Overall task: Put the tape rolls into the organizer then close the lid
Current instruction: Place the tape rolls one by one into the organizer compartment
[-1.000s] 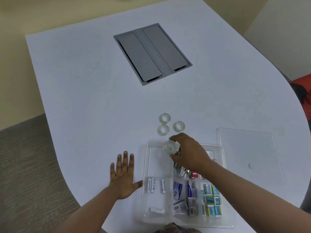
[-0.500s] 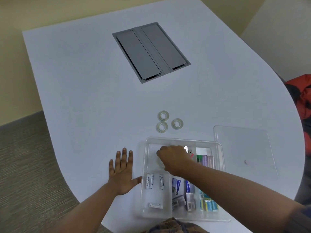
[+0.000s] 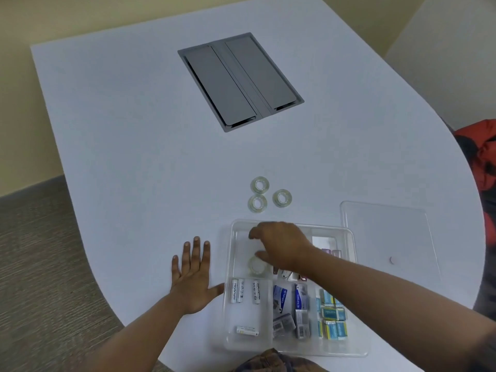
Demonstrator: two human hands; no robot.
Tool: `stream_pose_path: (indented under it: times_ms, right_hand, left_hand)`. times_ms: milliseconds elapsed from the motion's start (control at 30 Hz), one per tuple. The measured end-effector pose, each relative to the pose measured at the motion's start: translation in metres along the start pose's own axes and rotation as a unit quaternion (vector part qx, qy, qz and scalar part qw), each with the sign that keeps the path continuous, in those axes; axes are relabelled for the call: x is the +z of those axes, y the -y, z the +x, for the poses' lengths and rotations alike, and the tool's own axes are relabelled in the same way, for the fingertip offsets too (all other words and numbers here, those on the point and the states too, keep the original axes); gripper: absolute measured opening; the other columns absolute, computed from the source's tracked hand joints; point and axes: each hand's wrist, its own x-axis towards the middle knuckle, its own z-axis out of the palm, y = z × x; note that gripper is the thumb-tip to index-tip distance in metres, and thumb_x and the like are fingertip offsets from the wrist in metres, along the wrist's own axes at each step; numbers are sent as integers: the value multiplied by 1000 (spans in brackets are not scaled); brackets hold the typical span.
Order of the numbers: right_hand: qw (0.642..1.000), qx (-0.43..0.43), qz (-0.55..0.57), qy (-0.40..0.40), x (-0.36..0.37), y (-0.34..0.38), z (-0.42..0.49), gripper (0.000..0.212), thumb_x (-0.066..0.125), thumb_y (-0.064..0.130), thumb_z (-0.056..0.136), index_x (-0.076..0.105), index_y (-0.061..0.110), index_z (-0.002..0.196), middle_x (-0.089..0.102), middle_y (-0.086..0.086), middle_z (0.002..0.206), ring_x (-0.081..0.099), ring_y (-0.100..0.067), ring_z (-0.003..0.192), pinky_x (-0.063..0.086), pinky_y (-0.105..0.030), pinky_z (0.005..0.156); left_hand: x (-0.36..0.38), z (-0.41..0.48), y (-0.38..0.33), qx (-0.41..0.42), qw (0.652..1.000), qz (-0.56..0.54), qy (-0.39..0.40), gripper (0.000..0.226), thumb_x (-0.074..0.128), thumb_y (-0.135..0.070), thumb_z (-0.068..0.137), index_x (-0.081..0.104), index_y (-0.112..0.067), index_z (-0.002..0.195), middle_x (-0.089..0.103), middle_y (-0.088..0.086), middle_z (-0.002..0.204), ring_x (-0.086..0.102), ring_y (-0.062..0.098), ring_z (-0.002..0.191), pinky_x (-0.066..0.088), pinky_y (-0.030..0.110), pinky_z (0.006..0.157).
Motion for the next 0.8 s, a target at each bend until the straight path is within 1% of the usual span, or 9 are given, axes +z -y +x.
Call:
stream_pose_path:
  times_ms: [133, 233, 300, 367, 433, 500, 633, 733, 800]
  right_hand:
    - [989, 67, 51, -119, -22, -23, 7, 32, 61, 39, 89, 61, 27, 118, 66, 4, 119, 64, -22, 103, 53, -36, 81]
    - [979, 126, 63, -149, -27, -51, 18, 32, 62, 33, 89, 63, 25, 119, 64, 5, 121, 62, -21, 107, 53, -34, 81]
    - [977, 154, 61, -136, -24, -69, 24, 34, 61, 26, 90, 62, 27, 123, 62, 6, 127, 58, -22, 115, 49, -31, 80]
    - [979, 175, 42, -95, -18, -82, 30, 47, 62, 21, 90, 53, 32, 135, 53, 8, 142, 50, -22, 127, 49, -35, 90]
    - [979, 192, 32, -58, -12, -89, 36, 58, 64, 22, 90, 43, 36, 142, 41, 9, 152, 43, -21, 134, 46, -39, 99]
    - [978, 200, 35, -43, -7, -92, 41, 62, 66, 24, 89, 41, 38, 143, 38, 11, 154, 42, -21, 135, 47, -40, 100]
    - [982, 182, 8, -52, -1, -91, 47, 58, 69, 20, 86, 48, 36, 138, 51, 10, 144, 51, -22, 124, 54, -39, 88]
    - [982, 171, -15, -80, -2, -91, 48, 44, 66, 7, 83, 61, 29, 121, 61, 6, 126, 57, -24, 106, 55, -36, 75]
    - [981, 171, -14, -88, -2, -92, 49, 41, 64, 2, 81, 65, 24, 115, 62, 4, 120, 58, -25, 102, 55, -35, 72]
  left_hand:
    - [1, 1, 1, 1, 1000, -2, -3, 110, 37, -77, 80, -42, -23, 134, -55, 0, 140, -52, 22, 127, -25, 51, 109]
    - [2, 1, 2, 2, 1000, -3, -2, 110, 36, -77, 80, -43, -25, 134, -55, 0, 140, -52, 21, 127, -25, 51, 109]
    - [3, 1, 2, 2, 1000, -3, -5, 109, 35, -78, 80, -43, -25, 134, -55, -1, 140, -52, 21, 128, -25, 51, 109]
    - [2, 1, 2, 1, 1000, -3, -5, 109, 36, -77, 80, -43, -25, 134, -55, -1, 140, -51, 21, 128, -25, 51, 110]
    - [2, 1, 2, 1, 1000, -6, -3, 109, 36, -77, 80, -43, -25, 134, -55, -1, 140, -52, 20, 127, -26, 51, 109]
    - [2, 1, 1, 0, 1000, -5, -2, 109, 36, -77, 80, -43, -25, 134, -56, -1, 139, -52, 21, 127, -26, 50, 108]
    - [1, 1, 2, -1, 1000, -1, -2, 109, 35, -77, 80, -43, -24, 134, -56, 0, 140, -52, 21, 127, -27, 50, 108]
    - [2, 1, 2, -2, 1000, -1, -2, 109, 35, -78, 80, -43, -24, 135, -56, 0, 139, -52, 21, 127, -27, 50, 108]
    - [2, 1, 2, -2, 1000, -1, -1, 109, 35, -78, 80, -43, -24, 135, -56, 0, 139, -52, 21, 127, -26, 50, 108]
